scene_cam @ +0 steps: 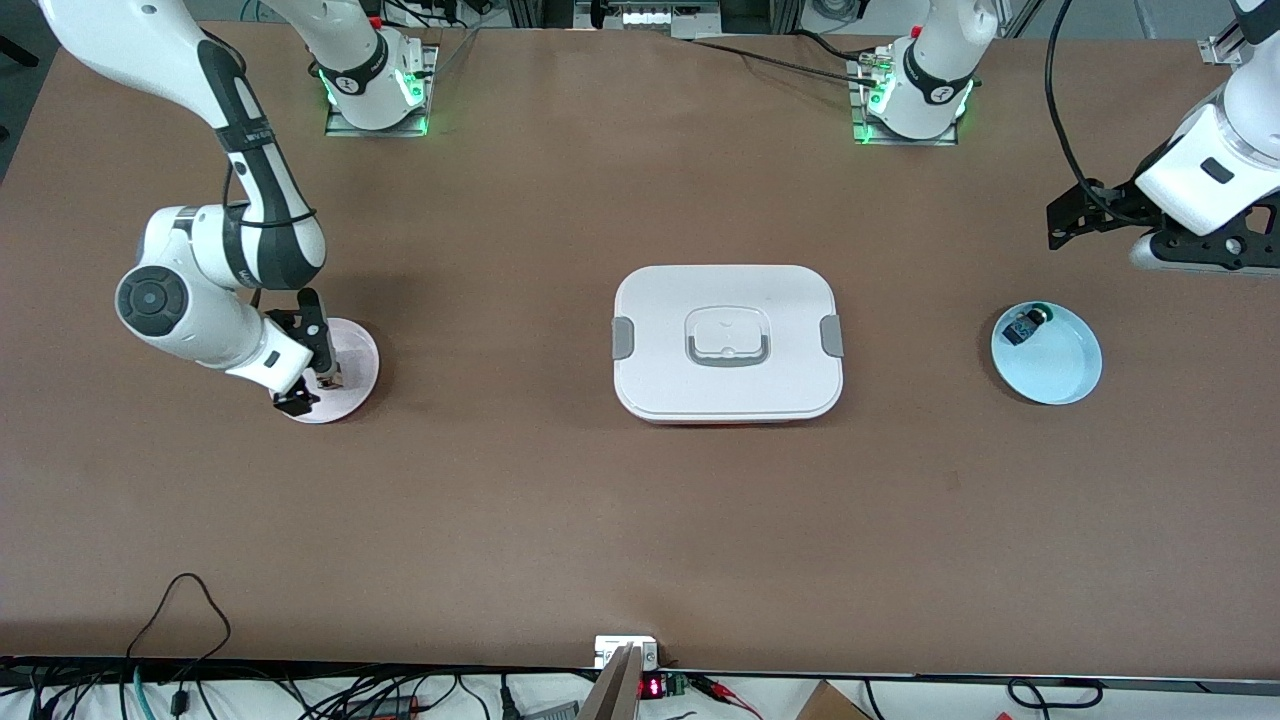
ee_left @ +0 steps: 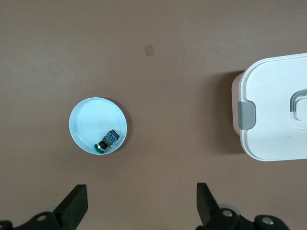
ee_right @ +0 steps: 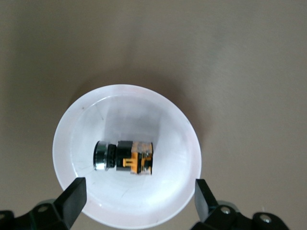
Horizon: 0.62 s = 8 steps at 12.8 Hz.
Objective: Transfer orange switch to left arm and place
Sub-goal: 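Lower the right gripper and grasp the orange switch on the white plate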
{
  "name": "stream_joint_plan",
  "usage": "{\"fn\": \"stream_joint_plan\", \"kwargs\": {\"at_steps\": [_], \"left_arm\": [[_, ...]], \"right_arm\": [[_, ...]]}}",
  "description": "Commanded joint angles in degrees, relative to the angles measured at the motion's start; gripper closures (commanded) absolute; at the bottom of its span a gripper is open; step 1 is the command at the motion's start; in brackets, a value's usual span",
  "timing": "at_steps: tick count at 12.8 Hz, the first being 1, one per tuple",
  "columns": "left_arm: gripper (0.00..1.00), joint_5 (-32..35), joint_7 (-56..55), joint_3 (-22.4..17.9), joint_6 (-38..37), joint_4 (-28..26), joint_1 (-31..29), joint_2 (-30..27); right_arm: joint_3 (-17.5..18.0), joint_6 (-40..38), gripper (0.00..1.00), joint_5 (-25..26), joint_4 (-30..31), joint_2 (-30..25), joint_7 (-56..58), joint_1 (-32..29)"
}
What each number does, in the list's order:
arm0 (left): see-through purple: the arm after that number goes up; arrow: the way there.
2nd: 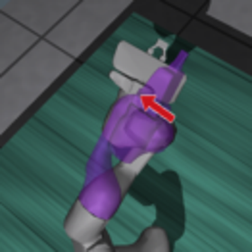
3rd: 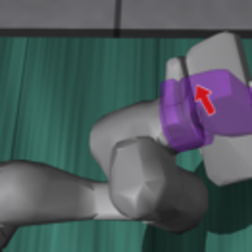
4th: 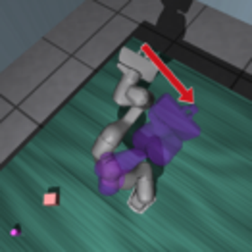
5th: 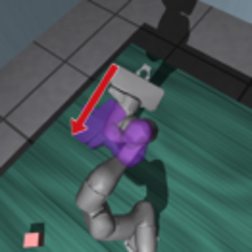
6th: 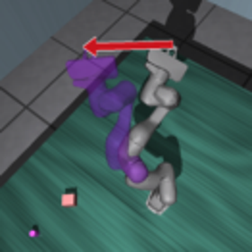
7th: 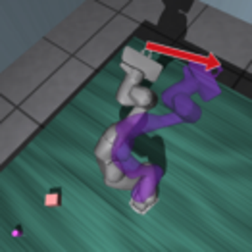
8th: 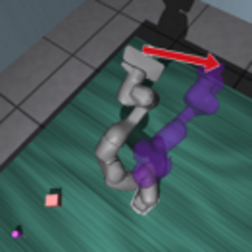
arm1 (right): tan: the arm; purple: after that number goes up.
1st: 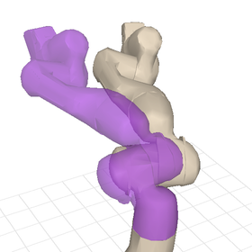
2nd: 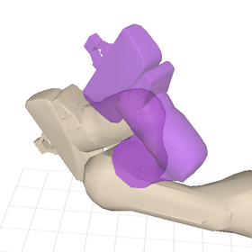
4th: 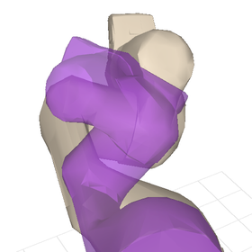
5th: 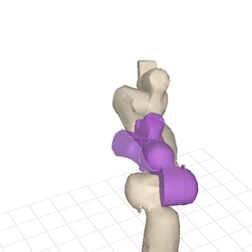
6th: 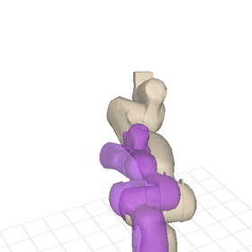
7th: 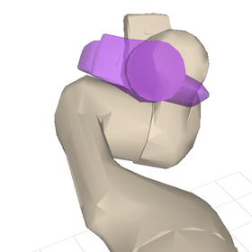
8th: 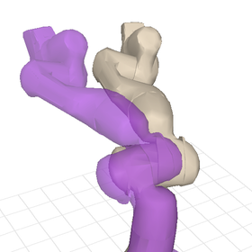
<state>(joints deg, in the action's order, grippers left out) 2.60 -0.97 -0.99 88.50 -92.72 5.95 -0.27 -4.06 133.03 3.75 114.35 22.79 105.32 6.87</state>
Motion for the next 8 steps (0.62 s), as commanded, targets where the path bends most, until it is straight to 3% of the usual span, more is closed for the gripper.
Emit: {"fn": "stream_joint_plan", "kwargs": {"at_steps": [1,5,8], "left_arm": [[0.0,1.0,-0.35,0.29,-1.4,1.67,-0.15,0.71],[0.0,1.0,-0.35,0.38,-1.31,1.67,-0.15,0.71],[0.0,1.0,-0.35,0.38,-1.31,1.67,-0.15,0.71]], "right_arm": [[0.89,3.45,0.0,-0.41,1.14,1.2,7.26,-0.28],[0.89,6.98,0.0,-4.62,4.82,1.47,7.09,-1.68],[0.89,6.89,0.0,-4.98,5.62,1.21,6.4,-2.82]]}}
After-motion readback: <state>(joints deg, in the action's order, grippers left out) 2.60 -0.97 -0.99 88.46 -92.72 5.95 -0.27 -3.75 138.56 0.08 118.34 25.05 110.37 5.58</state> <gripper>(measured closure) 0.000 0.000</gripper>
